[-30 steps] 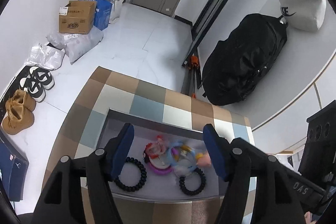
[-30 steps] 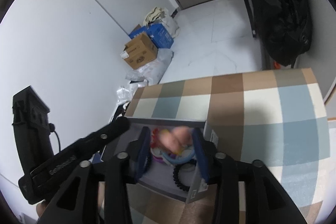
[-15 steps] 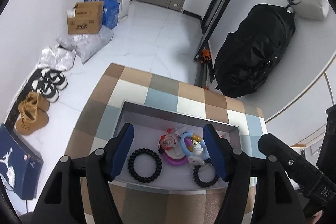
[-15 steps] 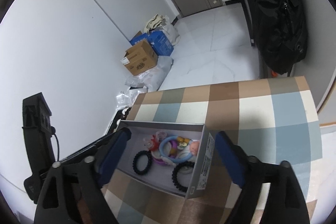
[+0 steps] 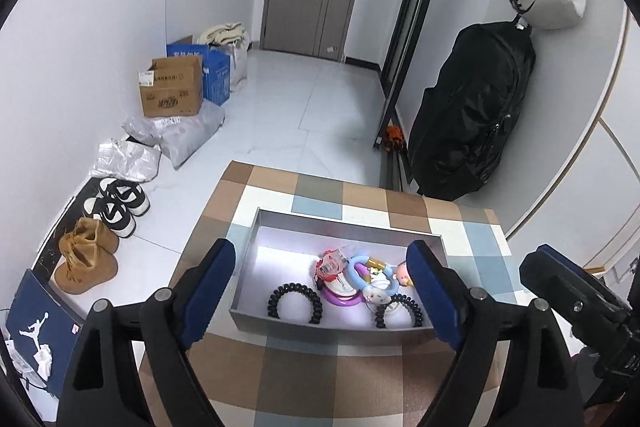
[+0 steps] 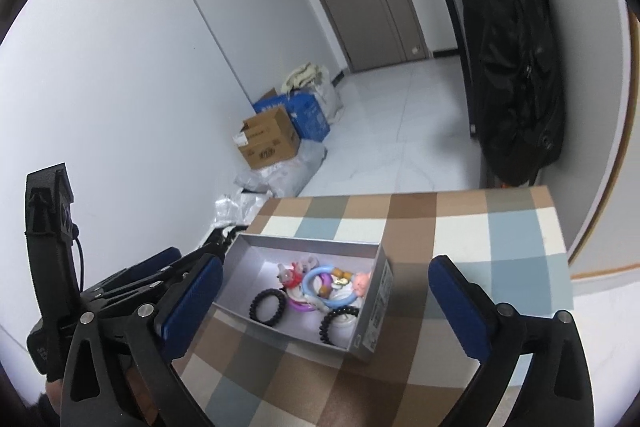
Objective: Organize jewelry
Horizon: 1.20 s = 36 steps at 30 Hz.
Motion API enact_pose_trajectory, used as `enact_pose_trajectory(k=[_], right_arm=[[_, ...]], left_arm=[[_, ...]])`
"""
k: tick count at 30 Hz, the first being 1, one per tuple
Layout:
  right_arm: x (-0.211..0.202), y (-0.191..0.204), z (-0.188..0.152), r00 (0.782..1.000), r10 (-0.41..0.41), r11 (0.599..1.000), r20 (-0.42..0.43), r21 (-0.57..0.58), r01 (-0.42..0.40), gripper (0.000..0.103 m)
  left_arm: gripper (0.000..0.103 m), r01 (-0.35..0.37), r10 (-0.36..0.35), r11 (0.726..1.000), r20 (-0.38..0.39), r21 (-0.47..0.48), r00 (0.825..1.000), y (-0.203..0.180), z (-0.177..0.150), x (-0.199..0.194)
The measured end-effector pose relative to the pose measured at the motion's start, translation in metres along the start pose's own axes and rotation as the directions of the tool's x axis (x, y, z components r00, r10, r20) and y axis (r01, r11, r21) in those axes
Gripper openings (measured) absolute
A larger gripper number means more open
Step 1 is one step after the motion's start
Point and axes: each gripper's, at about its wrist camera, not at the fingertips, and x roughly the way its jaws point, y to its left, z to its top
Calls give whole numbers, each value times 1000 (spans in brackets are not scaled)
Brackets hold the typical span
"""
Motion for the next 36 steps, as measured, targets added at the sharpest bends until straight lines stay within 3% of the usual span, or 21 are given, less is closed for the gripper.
enact_pose_trajectory(k=[8, 16, 36], right_arm=[[-18, 2, -17, 997, -7, 1000, 73, -29, 9, 103], [-25, 2, -33, 997, -24, 998, 72, -56, 29, 103], [-37, 5, -45, 995, -41, 995, 87, -86, 48, 103]], left_arm=[[85, -31, 30, 999, 62, 26, 998, -3, -16, -16], [85, -61, 56, 997, 108, 40, 993, -3, -28, -31], [85, -60, 53, 997, 111, 54, 992, -4, -40, -37]])
